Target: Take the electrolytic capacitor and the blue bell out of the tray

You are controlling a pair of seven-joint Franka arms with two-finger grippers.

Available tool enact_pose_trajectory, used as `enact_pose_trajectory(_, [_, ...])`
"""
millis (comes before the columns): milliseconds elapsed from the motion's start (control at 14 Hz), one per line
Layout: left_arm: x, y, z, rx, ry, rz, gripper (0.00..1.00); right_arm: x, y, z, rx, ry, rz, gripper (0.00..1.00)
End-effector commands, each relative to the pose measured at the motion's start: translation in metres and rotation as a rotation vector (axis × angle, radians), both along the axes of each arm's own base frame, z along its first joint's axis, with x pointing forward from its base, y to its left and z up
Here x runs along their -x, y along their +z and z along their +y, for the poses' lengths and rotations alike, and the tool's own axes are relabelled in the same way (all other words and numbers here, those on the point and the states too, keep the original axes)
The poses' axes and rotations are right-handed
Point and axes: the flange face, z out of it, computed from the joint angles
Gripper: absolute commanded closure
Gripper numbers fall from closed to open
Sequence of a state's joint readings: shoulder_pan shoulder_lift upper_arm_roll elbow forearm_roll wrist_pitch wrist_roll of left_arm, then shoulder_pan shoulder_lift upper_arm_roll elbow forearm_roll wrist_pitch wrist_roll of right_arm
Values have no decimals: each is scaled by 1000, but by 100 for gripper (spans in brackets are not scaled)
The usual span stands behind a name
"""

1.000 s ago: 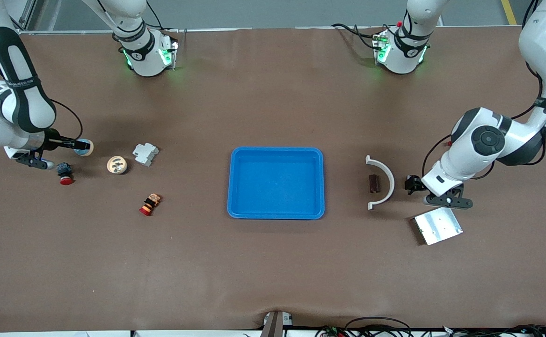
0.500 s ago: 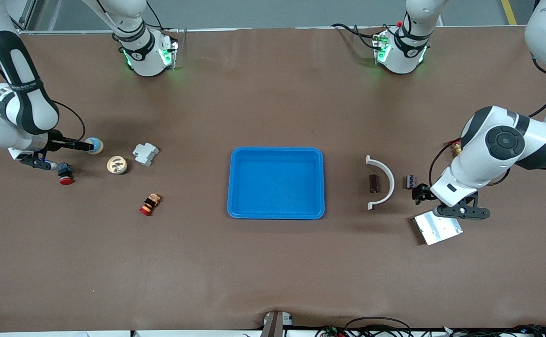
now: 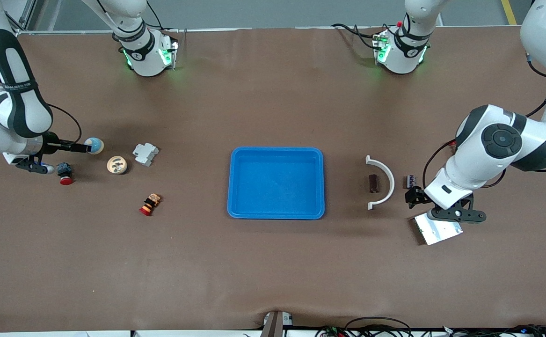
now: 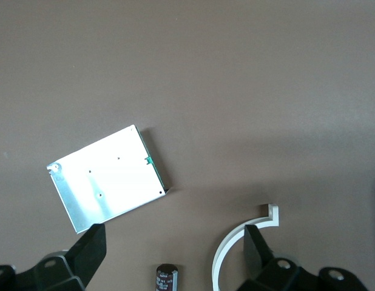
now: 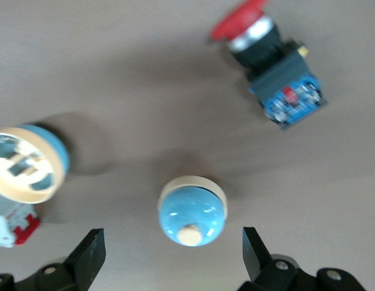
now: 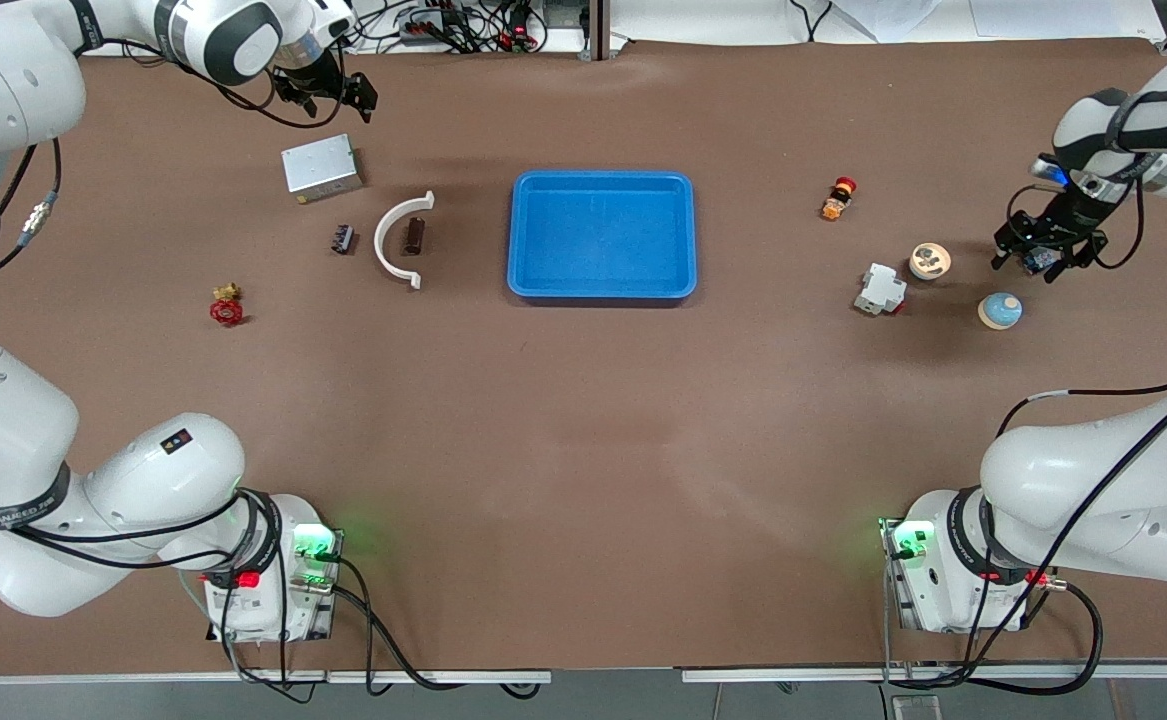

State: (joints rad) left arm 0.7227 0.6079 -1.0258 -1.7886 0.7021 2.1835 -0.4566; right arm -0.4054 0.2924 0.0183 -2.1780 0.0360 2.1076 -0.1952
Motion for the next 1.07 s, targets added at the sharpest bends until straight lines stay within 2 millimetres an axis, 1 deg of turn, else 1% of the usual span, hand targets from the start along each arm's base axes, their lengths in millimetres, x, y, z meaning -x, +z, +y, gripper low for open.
enact_pose_trajectory(0, [-9,8,-18,-51,9,33,0,-12,9,18,15,40,-6,0])
enact_pose_trajectory(71, [-13,13,-27,-66,12,50,0,-19,15,23,18,52,-15,0])
enact_pose_trajectory(143, [-16,18,-29,-67,18,60,0,-26,22,29,23,66,-26,0])
enact_pose_trajectory(214, [-19,27,-29,-58,13,61,0,-34,34,29,29,60,-37,0])
enact_pose_trajectory(357, [-22,43,-23,-47,-9,62,0,-55,72,24,31,53,-36,0])
enact_pose_trajectory(429, [-24,52,-17,-42,-12,59,0,-66,92,26,27,50,-27,0])
enact_pose_trajectory(500, [-25,60,-14,-37,-17,56,0,-75,103,39,37,33,-21,0])
enact_pose_trajectory(571, [-24,69,-9,-27,-22,52,0,-80,107,55,54,7,-16,0])
enact_pose_trajectory(643, [-23,79,-3,-8,-22,46,0,-84,109,75,71,-10,-13,0])
enact_pose_trajectory(714, [-20,89,-4,5,-33,42,0,-88,114,97,90,-31,-12,0])
enact_pose_trajectory(786, [-18,95,0,4,-32,51,0,-91,119,122,112,-56,-11,0])
enact_pose_trajectory(857, [-13,105,1,-6,-35,56,0,-94,128,144,132,-79,-18,0])
enact_pose_trajectory(929, [-9,118,1,-11,-33,50,0,-96,139,159,144,-95,-33,0])
enact_pose_trajectory(1000, [-4,127,-4,-16,-46,52,0,-96,148,169,146,-107,-44,0])
